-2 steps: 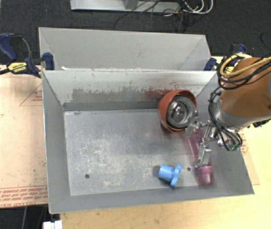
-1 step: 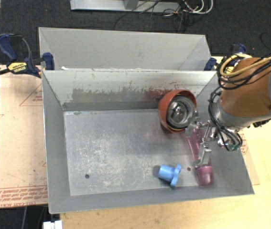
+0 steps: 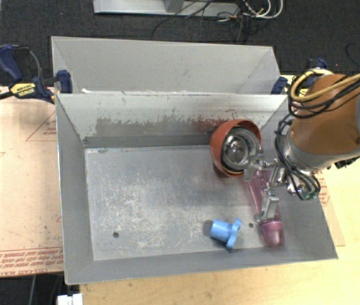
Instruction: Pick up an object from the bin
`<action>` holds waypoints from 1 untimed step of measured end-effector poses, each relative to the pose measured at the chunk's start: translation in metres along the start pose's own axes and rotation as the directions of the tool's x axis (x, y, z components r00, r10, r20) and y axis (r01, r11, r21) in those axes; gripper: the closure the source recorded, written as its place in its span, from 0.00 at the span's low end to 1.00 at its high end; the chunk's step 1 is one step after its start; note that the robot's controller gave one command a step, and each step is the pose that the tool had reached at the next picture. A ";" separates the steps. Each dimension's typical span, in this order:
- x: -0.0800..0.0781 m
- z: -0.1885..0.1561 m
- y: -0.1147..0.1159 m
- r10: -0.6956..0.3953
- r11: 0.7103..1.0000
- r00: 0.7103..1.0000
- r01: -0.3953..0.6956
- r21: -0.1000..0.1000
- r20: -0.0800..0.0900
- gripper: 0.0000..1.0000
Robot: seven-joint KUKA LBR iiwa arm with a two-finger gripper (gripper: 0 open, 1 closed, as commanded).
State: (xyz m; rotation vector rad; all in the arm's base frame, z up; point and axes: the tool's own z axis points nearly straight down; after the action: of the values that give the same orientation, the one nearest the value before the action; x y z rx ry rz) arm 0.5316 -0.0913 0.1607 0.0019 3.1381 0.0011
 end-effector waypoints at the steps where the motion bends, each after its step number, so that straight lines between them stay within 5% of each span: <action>1: 0.003 0.004 -0.004 0.053 0.999 0.999 -0.053 0.000 -0.001 0.00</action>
Offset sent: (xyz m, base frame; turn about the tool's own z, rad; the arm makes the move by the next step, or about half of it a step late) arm 0.0032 0.0022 0.0197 0.0064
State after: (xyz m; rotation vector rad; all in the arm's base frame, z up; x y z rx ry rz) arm 0.5285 -0.0956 0.1566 0.0846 3.1381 0.0018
